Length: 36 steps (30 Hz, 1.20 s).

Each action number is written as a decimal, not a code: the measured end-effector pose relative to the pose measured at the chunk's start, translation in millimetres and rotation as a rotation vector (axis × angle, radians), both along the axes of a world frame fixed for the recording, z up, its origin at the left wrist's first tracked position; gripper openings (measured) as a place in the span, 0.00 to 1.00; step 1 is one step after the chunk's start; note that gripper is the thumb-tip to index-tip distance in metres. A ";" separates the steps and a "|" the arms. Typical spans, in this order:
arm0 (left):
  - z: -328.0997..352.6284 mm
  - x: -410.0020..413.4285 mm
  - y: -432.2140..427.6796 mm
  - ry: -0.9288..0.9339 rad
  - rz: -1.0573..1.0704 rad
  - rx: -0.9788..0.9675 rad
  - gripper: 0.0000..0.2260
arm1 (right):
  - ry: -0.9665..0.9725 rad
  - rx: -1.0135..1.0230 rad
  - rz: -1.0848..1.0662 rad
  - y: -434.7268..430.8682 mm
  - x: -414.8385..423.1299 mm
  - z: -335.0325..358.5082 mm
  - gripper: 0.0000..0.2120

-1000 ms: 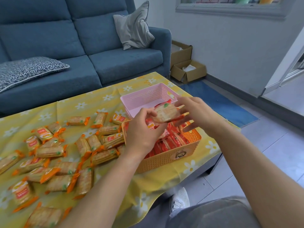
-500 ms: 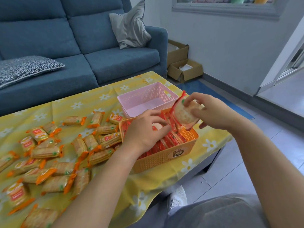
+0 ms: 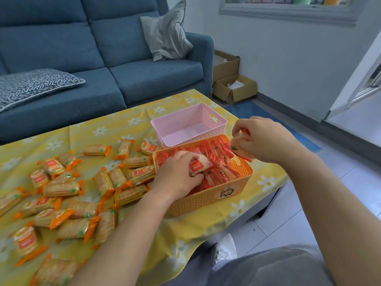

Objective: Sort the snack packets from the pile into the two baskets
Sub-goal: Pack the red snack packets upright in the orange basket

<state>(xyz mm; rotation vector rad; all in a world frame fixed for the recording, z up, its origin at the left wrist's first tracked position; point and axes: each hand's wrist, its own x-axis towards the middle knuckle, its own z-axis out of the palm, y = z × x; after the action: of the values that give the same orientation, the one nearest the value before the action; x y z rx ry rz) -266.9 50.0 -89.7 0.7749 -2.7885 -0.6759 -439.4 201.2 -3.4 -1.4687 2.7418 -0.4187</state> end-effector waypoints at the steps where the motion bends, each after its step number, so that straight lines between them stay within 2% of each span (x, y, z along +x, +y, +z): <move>1: -0.1 0.4 -0.3 0.006 0.000 0.000 0.23 | -0.013 0.032 0.002 -1.5 0.7 -1.6 0.07; 4: -0.4 2.2 0.3 0.092 0.020 -0.006 0.20 | -0.056 0.161 -0.005 -11.8 8.1 -16.4 0.12; 8: 2.8 3.1 5.8 0.256 0.087 0.045 0.15 | -0.028 0.153 -0.096 -28.5 10.1 -27.3 0.13; 13: 6.6 2.7 6.2 0.430 0.172 0.212 0.12 | -0.193 0.260 -0.090 -33.2 4.8 -46.2 0.14; 17: 9.4 -1.4 7.0 0.501 0.192 0.308 0.10 | -0.264 0.371 -0.060 -34.1 6.7 -55.4 0.12; 21: 8.4 -5.6 13.3 0.543 0.157 0.386 0.09 | -0.321 0.436 -0.025 -27.7 10.8 -53.0 0.15; 23: 10.4 -8.3 15.6 0.563 0.170 0.469 0.09 | -0.265 0.323 -0.071 -22.1 9.0 -43.9 0.15; 26: 19.4 -13.7 21.7 0.598 0.266 0.794 0.11 | -0.307 -0.150 -0.134 -14.9 8.5 -20.9 0.12; 28: 26.0 -17.2 29.2 0.597 0.292 0.990 0.09 | -0.393 -0.351 -0.072 -12.1 17.1 -8.6 0.11; 30: 29.5 -20.5 34.9 0.589 0.281 1.063 0.11 | -0.454 -0.345 0.034 -12.8 25.8 -6.9 0.10; 32: 29.2 -22.9 38.8 0.579 0.241 1.099 0.14 | -0.496 -0.287 0.062 -15.6 31.2 -10.5 0.13; 34: 28.6 -24.8 42.6 0.556 0.192 1.107 0.18 | -0.519 -0.281 0.003 -16.9 29.7 -12.3 0.19; 36: 27.4 -27.1 45.8 0.541 0.153 1.090 0.18 | -0.478 -0.271 -0.083 -14.8 23.4 -11.7 0.19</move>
<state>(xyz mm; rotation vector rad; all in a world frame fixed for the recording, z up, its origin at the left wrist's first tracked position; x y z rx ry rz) -294.0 95.8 -62.3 0.7455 -1.7104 -2.0324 -416.0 186.4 -15.2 -1.1071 2.4307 -1.0276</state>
